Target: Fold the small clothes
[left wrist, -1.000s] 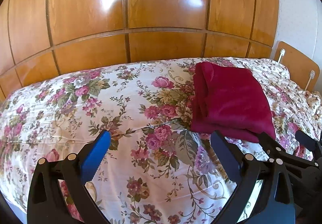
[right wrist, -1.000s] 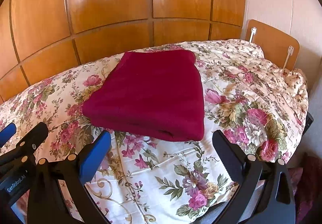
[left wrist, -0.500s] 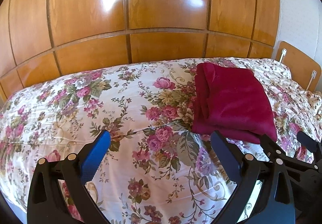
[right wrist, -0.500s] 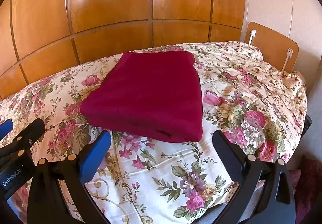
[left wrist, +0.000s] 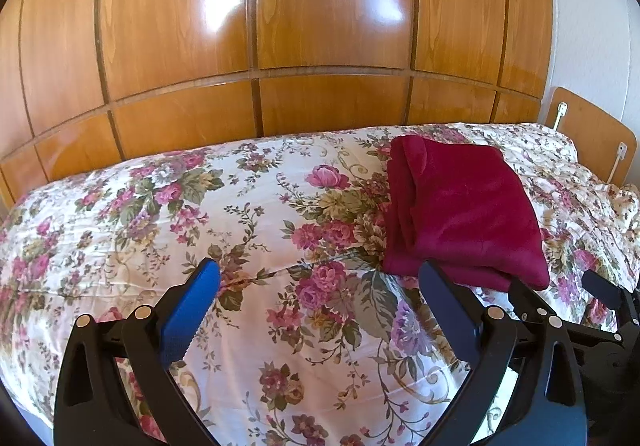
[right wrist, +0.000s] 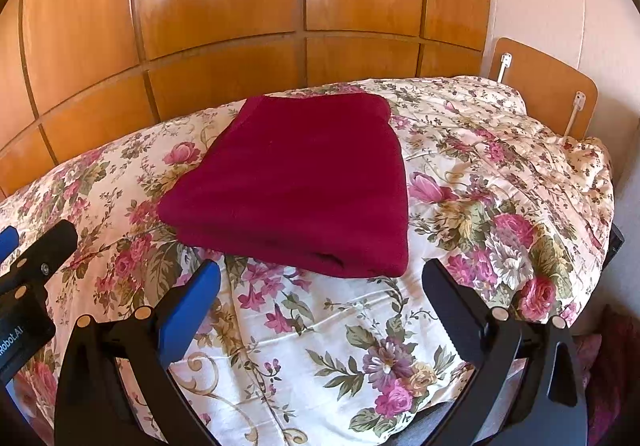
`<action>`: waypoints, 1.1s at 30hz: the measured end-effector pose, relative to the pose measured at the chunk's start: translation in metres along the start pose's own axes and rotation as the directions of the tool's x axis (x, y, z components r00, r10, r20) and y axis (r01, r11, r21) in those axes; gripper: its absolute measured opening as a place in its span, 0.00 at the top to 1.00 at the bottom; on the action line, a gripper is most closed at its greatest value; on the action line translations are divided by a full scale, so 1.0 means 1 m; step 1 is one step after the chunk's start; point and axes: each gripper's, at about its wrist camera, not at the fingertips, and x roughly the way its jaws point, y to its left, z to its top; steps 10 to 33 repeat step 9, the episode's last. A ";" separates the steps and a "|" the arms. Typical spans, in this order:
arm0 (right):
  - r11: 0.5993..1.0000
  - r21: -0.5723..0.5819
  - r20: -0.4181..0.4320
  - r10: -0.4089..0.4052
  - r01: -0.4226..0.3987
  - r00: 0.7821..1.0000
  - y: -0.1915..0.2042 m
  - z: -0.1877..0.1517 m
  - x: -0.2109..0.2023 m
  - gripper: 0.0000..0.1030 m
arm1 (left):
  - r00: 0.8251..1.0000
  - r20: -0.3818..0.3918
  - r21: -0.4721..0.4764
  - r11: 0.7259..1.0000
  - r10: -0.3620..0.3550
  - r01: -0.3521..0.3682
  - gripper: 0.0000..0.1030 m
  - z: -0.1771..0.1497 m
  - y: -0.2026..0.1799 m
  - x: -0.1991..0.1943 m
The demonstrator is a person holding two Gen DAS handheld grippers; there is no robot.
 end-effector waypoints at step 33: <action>1.000 0.022 0.010 -0.002 0.002 1.000 -0.007 0.005 0.000 0.02 | 0.998 -0.057 -0.035 0.999 0.000 -0.002 0.04 -0.004 0.008 0.011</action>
